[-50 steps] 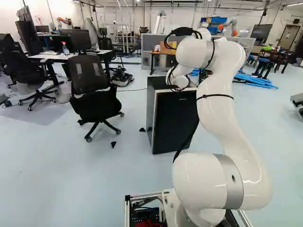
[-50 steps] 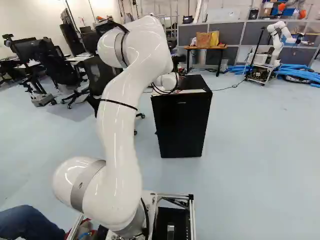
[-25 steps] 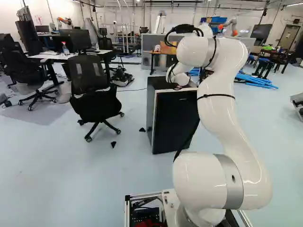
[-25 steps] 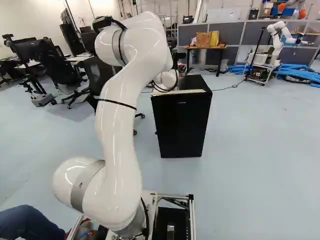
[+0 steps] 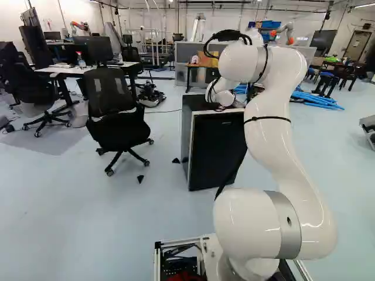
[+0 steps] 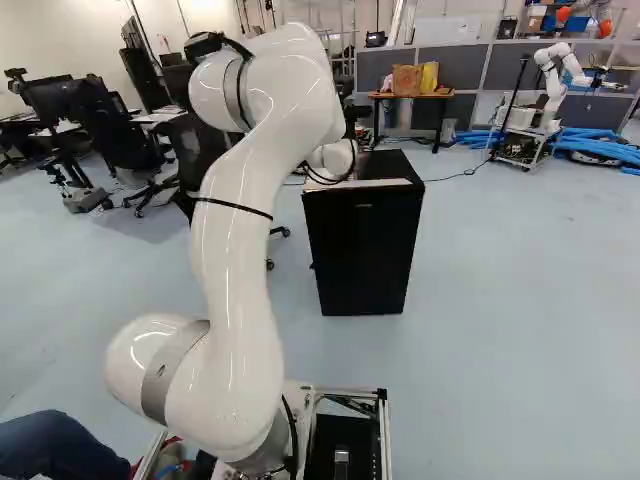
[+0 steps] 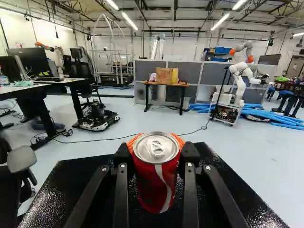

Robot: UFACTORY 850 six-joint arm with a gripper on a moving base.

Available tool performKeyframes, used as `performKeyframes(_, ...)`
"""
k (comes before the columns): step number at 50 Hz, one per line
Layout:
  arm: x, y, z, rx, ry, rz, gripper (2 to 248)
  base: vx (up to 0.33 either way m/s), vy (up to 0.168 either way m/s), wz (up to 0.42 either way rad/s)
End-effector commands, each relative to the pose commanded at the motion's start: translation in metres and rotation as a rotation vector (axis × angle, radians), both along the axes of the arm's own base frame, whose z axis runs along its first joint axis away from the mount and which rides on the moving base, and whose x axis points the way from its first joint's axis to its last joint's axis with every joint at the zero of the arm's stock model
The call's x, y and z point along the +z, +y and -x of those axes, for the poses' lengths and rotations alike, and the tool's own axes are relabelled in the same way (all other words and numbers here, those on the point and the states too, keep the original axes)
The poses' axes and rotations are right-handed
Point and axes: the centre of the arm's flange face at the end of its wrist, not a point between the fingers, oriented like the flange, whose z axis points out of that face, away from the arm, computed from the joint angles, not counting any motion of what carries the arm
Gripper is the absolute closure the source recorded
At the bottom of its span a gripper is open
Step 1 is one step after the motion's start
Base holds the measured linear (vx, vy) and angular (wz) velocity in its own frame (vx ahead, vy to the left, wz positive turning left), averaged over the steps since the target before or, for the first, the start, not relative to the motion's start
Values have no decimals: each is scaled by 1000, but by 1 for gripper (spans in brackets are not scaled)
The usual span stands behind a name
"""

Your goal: Grab a drink from the fridge

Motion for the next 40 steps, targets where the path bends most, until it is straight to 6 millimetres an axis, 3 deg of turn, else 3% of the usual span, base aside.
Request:
performKeyframes(21, 6, 9, 14, 7, 11, -4, 152, 0, 0, 0)
performKeyframes(40, 14, 24, 38, 17, 30, -11, 152, 0, 0, 0)
